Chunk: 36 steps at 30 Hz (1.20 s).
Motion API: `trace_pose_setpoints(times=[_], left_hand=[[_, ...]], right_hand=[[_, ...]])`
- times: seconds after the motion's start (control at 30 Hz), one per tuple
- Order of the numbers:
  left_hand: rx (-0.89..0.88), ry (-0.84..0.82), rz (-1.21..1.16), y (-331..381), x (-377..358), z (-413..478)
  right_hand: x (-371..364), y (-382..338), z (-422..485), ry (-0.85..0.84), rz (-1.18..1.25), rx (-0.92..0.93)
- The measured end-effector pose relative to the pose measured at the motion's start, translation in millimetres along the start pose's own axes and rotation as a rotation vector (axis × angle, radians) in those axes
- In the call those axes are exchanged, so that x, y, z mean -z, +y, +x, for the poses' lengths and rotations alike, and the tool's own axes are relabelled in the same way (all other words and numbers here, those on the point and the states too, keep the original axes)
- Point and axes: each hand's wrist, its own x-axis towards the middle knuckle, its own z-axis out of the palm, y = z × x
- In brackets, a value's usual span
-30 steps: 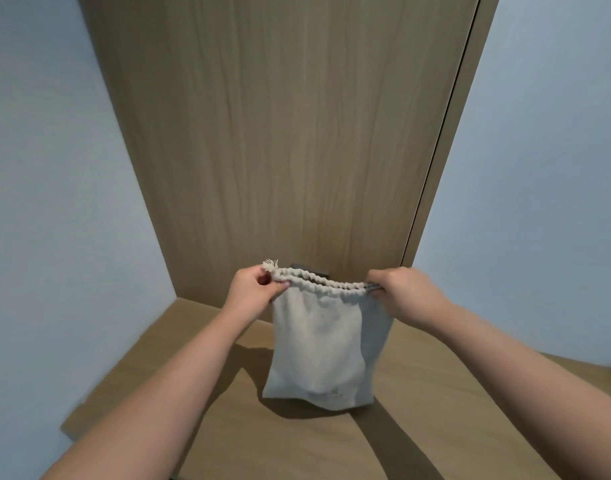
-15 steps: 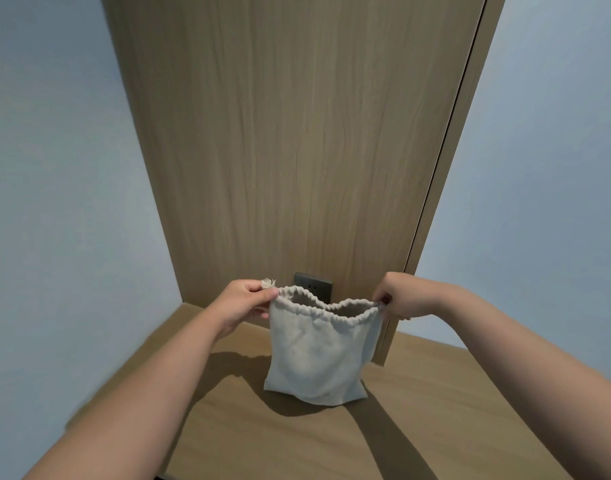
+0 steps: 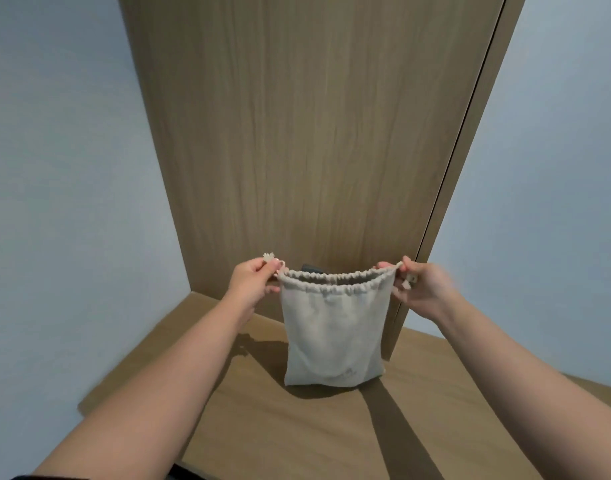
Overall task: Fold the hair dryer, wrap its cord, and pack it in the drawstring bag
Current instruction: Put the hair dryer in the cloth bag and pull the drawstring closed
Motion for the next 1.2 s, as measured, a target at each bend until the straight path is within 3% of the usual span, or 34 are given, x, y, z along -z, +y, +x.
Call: trace_pose_setpoints(times=[0.07,0.23,0.3,0.37,0.43,0.5,0.57,0.67,0.73,0.9,1.03,1.2], left_hand=[[0.049,0.094,-0.185,1.7,4.9,3.8],[0.133,0.335,-0.454,8.6,24.6,21.1],[0.146,0.413,-0.351,7.4,29.7,24.8],[0.086,0.410,0.097,4.5,30.5,25.0],[-0.083,0.332,0.747,4.4,22.9,15.3],[-0.418,0.212,1.062,9.6,3.1,0.7],[-0.629,-0.097,1.076,16.9,-24.1,-13.5],[-0.549,-0.506,1.259,4.9,-58.1,-25.4],[-0.511,-0.526,1.304,-5.5,-66.1,-26.7],[-0.538,-0.391,1.203,-18.2,-62.8,-25.5],[-0.640,-0.380,1.220,-19.1,-61.0,-25.6],[-0.794,-0.398,1.210,-12.0,-65.9,-24.8]], right_hand=[[9.4,-1.4,4.8,0.079,0.245,-0.018],[20.0,-10.7,12.2,0.146,0.437,0.099],[12.9,-12.9,9.7,0.097,0.403,0.125],[-0.5,-11.8,5.6,-0.015,0.282,0.131],[-13.0,-10.1,2.6,-0.137,0.100,0.154],[-22.8,-9.0,-0.3,-0.241,-0.061,0.183],[-28.6,-7.0,-1.5,-0.315,-0.160,0.182],[-32.0,-5.5,-1.2,-0.348,-0.246,0.149],[-30.4,-8.4,0.5,-0.298,-0.275,0.156],[-4.0,-19.1,-0.9,-0.116,-0.076,0.183],[17.9,-0.2,-13.9,0.197,-0.660,0.394],[13.0,36.1,-29.1,0.186,-1.210,0.328]])
